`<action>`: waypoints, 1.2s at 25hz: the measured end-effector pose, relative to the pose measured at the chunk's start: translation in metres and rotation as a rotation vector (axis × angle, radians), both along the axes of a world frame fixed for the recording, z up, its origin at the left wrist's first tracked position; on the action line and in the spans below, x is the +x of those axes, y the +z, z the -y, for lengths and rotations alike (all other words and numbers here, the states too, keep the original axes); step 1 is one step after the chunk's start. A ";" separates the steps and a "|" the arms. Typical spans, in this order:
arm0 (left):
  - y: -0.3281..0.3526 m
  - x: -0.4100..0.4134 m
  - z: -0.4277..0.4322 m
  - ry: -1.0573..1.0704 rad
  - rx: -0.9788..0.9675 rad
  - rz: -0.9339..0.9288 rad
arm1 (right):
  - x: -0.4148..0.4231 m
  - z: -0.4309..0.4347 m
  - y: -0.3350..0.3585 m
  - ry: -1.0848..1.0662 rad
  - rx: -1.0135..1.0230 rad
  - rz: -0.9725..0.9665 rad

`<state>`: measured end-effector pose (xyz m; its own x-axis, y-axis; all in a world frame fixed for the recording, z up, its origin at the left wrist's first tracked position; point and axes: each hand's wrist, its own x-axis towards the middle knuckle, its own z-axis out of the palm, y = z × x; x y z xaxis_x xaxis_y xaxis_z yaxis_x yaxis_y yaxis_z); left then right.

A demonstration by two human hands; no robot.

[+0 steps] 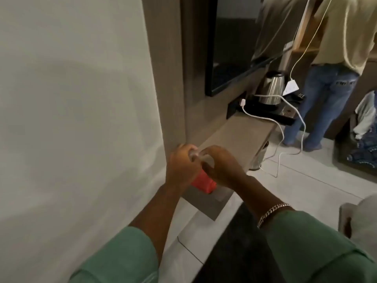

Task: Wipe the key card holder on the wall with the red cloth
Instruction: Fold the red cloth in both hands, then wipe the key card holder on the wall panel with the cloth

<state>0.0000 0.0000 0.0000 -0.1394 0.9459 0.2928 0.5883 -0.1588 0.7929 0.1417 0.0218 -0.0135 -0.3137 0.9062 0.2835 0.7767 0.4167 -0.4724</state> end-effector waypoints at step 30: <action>0.153 -0.175 0.174 0.025 -0.120 0.753 | -0.197 0.138 0.078 0.264 0.486 -0.516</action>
